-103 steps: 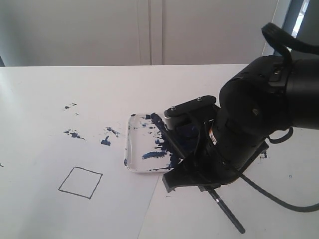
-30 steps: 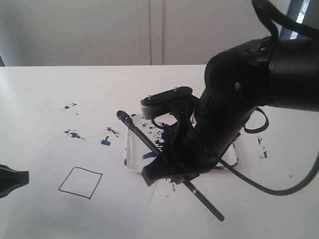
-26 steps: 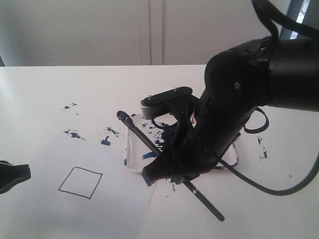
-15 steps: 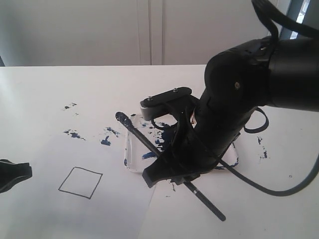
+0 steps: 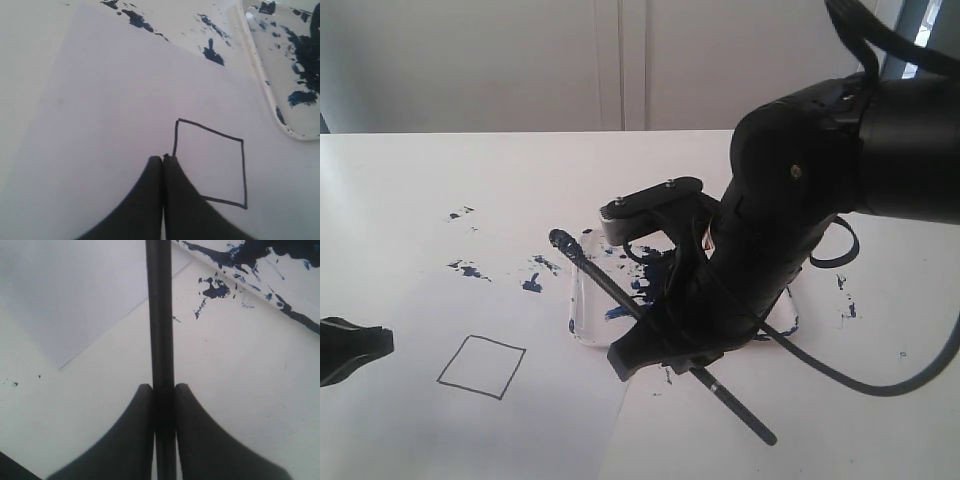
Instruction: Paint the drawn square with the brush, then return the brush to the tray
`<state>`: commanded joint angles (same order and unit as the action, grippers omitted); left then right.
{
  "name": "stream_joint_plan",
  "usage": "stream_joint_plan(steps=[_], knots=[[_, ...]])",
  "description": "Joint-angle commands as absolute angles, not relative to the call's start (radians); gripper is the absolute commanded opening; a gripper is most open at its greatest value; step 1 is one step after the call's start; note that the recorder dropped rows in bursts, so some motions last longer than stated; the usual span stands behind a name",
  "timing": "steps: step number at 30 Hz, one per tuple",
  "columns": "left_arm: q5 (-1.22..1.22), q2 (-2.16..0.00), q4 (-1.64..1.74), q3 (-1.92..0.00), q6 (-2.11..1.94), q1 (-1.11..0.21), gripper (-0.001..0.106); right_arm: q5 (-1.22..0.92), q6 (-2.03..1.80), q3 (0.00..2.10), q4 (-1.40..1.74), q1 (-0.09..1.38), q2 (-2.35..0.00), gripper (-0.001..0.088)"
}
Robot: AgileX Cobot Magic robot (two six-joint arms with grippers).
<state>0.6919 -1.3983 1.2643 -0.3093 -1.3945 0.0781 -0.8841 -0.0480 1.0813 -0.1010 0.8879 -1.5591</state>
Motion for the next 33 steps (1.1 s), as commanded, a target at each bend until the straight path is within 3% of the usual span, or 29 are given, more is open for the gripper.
stream_joint_plan(steps=[8, 19, 27, 33], knots=[[0.589, -1.398, 1.233, -0.309, -1.401, 0.078, 0.074, -0.900, -0.025, 1.081, -0.088, 0.900, -1.559, 0.0000], [0.749, -1.398, 1.349, -0.309, -1.301, 0.078, 0.075, -0.903, -0.025, 1.081, -0.068, 0.941, -1.559, 0.0000], [0.540, -1.398, 1.380, -0.311, -1.314, 0.063, 0.075, -0.901, -0.025, 1.086, -0.070, 0.944, -1.559, 0.0000], [0.337, -1.404, 1.396, -0.341, -1.371, -0.076, 0.075, -0.914, -0.020, 1.086, -0.070, 0.946, -1.563, 0.0000]])
